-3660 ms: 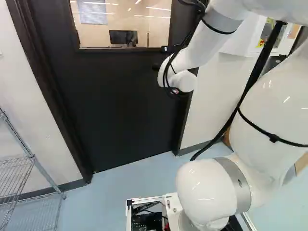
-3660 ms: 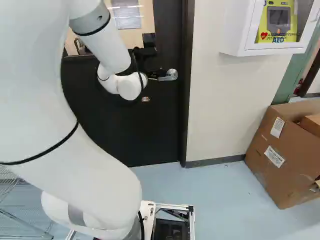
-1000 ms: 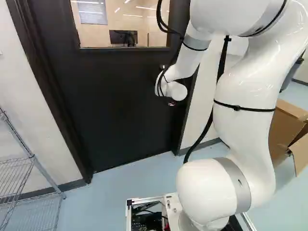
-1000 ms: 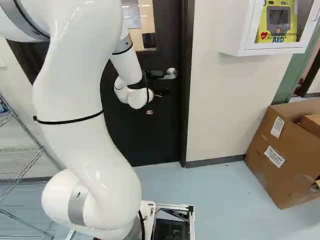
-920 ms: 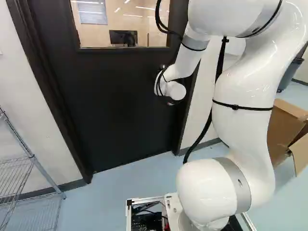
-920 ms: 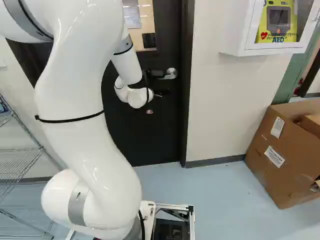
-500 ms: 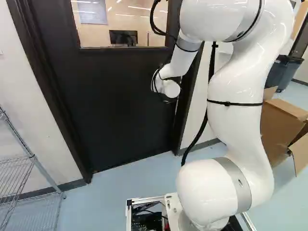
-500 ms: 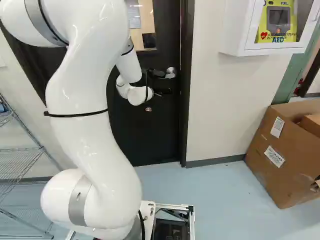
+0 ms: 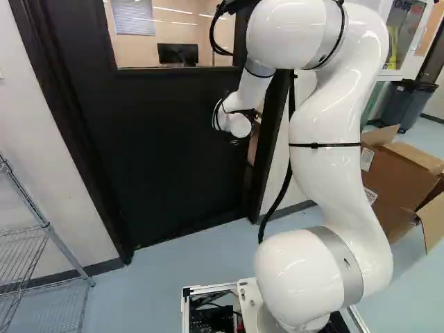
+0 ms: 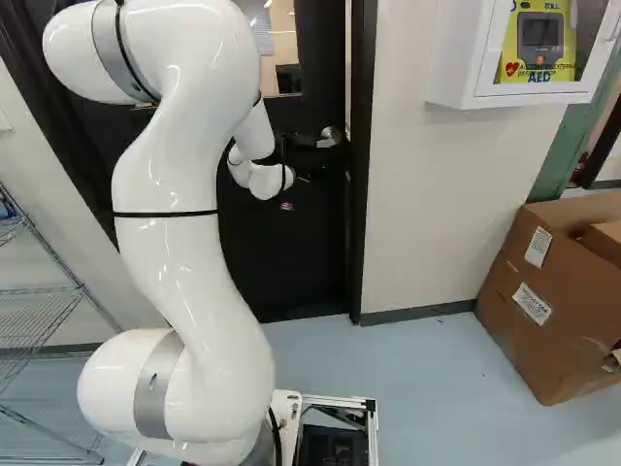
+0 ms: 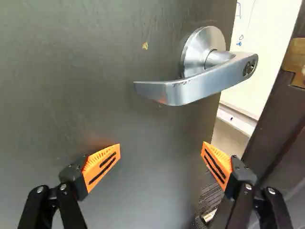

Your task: Open the door and move inside

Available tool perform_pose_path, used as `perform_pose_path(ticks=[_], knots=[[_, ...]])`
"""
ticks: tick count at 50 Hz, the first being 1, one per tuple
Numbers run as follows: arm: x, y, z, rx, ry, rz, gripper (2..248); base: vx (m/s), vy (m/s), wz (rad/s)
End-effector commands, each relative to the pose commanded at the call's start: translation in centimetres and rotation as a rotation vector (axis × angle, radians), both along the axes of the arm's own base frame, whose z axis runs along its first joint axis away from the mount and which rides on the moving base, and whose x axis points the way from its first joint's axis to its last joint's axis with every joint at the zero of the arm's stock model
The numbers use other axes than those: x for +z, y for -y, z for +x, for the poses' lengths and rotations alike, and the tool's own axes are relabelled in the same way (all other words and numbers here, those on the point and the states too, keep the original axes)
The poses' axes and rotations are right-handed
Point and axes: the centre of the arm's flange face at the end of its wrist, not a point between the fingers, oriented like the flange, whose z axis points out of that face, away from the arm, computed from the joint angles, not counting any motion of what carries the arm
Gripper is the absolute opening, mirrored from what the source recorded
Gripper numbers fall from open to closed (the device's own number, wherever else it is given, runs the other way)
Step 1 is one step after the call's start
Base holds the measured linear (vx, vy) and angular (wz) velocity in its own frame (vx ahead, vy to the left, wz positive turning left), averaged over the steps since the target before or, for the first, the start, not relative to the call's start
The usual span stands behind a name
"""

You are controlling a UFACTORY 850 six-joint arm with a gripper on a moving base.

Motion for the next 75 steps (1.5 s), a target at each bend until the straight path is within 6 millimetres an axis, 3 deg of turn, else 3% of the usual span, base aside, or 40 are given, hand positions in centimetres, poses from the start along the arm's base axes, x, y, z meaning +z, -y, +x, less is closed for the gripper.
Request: perform_pose_path(ticks=[23,33,52,75], knots=[[-0.7,-2.0,4.2,0.026,0.031,0.002,247,0.0,0.0,0.0],[-0.8,-2.5,4.8,0.033,0.036,0.003,247,0.0,0.0,0.0],[-0.4,-4.3,2.3,0.111,0.016,-0.027,247,0.0,0.0,0.0],[-0.5,-9.0,-0.5,0.374,-0.043,-0.142,247,0.0,0.0,0.0]])
